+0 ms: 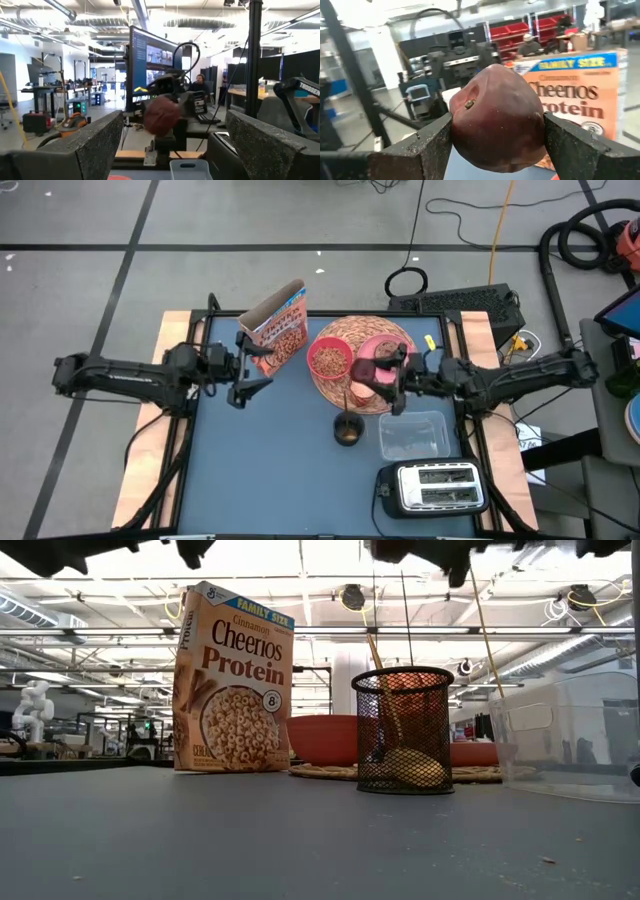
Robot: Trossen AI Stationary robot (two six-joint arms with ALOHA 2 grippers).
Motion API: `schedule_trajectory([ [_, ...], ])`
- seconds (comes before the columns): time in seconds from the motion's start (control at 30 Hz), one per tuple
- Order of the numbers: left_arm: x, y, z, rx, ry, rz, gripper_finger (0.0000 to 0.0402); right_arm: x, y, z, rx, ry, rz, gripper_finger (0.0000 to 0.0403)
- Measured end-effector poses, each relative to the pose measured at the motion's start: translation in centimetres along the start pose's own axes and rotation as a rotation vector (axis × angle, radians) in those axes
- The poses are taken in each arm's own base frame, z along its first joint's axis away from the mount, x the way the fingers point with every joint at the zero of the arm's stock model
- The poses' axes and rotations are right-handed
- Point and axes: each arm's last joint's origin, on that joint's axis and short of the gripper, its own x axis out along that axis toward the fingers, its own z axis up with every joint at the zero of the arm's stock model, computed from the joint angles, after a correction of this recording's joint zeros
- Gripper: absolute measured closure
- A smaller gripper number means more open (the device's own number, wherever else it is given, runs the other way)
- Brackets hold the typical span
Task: Arrange a breakfast setting
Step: Put the red apple on the top center of the brown woven mat
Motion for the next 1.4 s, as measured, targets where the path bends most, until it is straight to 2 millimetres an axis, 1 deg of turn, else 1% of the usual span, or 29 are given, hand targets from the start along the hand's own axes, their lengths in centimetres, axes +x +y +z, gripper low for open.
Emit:
schedule_trajectory([
  [0.1, 0.9, 0.1, -0.8, 0.006, -0.017, 0.006, 0.0043, 0.6, -1.1, -0.1, 0.059, 0.012, 0.007, 0.0129],
  [0.2, 1.8, 0.3, -1.8, 0.01, -0.025, 0.043, 0.0043, 1.3, -1.9, -0.2, 0.186, 0.01, 0.034, 0.0129],
  [0.33, 2.8, 0.5, -3.5, 0.009, -0.006, 0.08, 0.0043, 2.2, -2.8, -0.9, 0.313, 0.021, 0.0, 0.0129],
  [0.4, 3.3, 0.6, -4.4, 0.006, 0.012, 0.085, 0.0043, 2.7, -3.0, -1.4, 0.343, 0.035, -0.003, 0.0129],
  [0.5, 4.0, 0.7, -5.8, -0.01, 0.044, 0.086, 0.0043, 3.6, -3.0, -2.1, 0.384, 0.043, 0.049, 0.0129],
  [0.57, 4.8, 0.7, -6.2, -0.017, 0.061, 0.087, 0.0043, 4.1, -3.0, -2.5, 0.406, 0.042, 0.084, 0.0129],
  [0.73, 7.4, 0.8, -6.9, -0.019, 0.091, 0.083, 0.0043, 5.1, -2.9, -3.3, 0.416, 0.024, 0.154, 0.0129],
  [0.93, 10.0, 0.6, -7.7, -0.018, 0.165, 0.071, 0.0043, 5.6, -3.0, -3.9, 0.416, 0.023, 0.158, 0.0129],
  [1.07, 10.8, 0.7, -8.0, -0.02, 0.205, 0.073, 0.0043, 5.6, -3.0, -3.9, 0.415, 0.02, 0.161, 0.0129],
  [1.3, 11.0, 0.7, -8.1, -0.021, 0.248, 0.074, 0.0044, 5.6, -2.9, -3.9, 0.413, 0.015, 0.164, 0.0129],
  [1.4, 11.0, 0.7, -8.1, -0.019, 0.253, 0.073, 0.0056, 5.6, -2.9, -3.9, 0.413, 0.015, 0.164, 0.0129],
])
